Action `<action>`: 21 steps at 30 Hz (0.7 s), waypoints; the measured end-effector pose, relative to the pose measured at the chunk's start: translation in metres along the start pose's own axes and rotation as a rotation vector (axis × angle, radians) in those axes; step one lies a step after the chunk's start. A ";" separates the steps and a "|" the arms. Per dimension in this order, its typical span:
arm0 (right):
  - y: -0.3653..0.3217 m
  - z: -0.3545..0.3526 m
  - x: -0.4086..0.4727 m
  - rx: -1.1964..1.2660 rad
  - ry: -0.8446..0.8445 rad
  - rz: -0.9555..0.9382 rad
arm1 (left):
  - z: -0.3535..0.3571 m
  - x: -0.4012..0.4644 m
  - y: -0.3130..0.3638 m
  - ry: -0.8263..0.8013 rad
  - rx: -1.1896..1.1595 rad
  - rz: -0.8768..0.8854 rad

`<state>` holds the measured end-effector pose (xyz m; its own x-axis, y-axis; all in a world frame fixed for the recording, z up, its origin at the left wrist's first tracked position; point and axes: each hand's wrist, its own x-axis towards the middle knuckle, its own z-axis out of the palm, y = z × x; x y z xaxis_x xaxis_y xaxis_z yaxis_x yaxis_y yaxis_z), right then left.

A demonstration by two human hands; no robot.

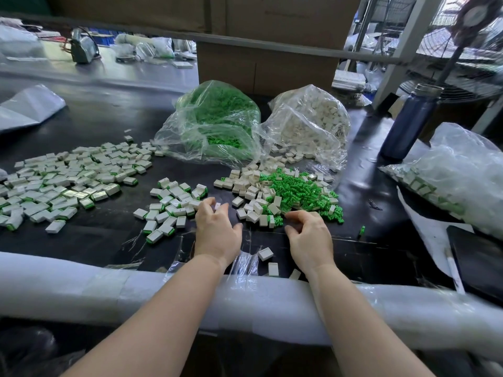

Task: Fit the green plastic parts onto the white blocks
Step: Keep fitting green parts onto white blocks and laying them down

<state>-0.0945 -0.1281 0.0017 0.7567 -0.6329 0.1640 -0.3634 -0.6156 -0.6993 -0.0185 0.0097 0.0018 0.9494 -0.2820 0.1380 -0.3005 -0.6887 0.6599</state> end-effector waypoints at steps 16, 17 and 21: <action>-0.002 0.006 -0.002 -0.156 -0.018 -0.064 | 0.007 -0.004 0.003 -0.012 0.161 0.304; -0.002 0.006 -0.002 -0.151 -0.014 -0.059 | 0.007 -0.004 0.002 -0.008 0.150 0.298; -0.003 0.006 -0.002 -0.147 -0.004 -0.059 | 0.008 -0.004 0.003 -0.032 0.107 0.290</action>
<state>-0.0919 -0.1222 -0.0003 0.7808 -0.5922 0.1990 -0.3939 -0.7140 -0.5789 -0.0238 0.0039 -0.0026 0.8198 -0.4967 0.2849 -0.5680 -0.6424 0.5145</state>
